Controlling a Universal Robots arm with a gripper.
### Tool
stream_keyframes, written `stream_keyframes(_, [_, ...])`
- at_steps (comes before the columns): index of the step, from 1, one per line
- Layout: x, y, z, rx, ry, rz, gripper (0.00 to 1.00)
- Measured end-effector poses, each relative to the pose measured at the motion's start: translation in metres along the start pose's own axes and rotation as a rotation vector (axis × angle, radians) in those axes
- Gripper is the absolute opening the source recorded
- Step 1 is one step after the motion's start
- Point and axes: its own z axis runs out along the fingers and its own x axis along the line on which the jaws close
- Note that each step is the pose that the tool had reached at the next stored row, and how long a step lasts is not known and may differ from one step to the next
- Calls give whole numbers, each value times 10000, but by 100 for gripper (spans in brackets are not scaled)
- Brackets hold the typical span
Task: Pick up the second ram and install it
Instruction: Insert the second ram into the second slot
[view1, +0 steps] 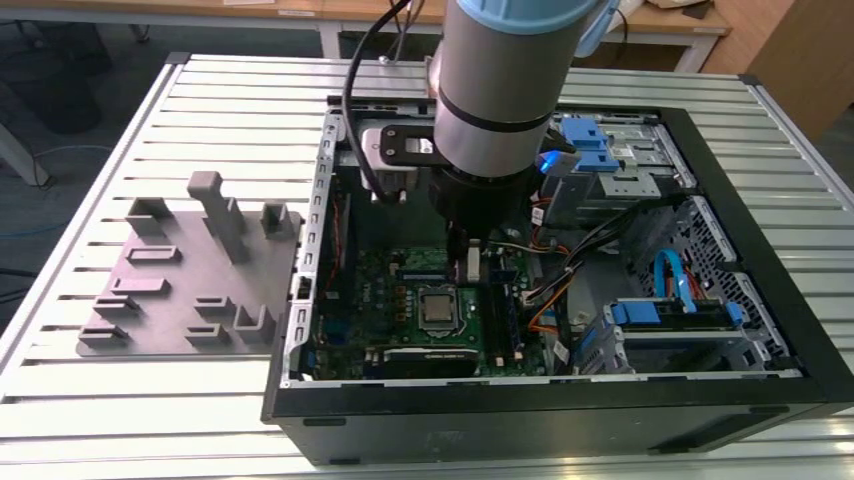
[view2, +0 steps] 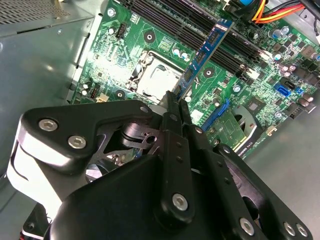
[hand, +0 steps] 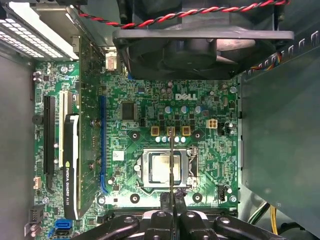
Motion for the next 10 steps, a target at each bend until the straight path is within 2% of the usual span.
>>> stream_keyframes(5, [0, 0, 0, 1, 1, 43, 11])
stream_keyframes(10, [0, -1, 0, 19, -10, 674, 11])
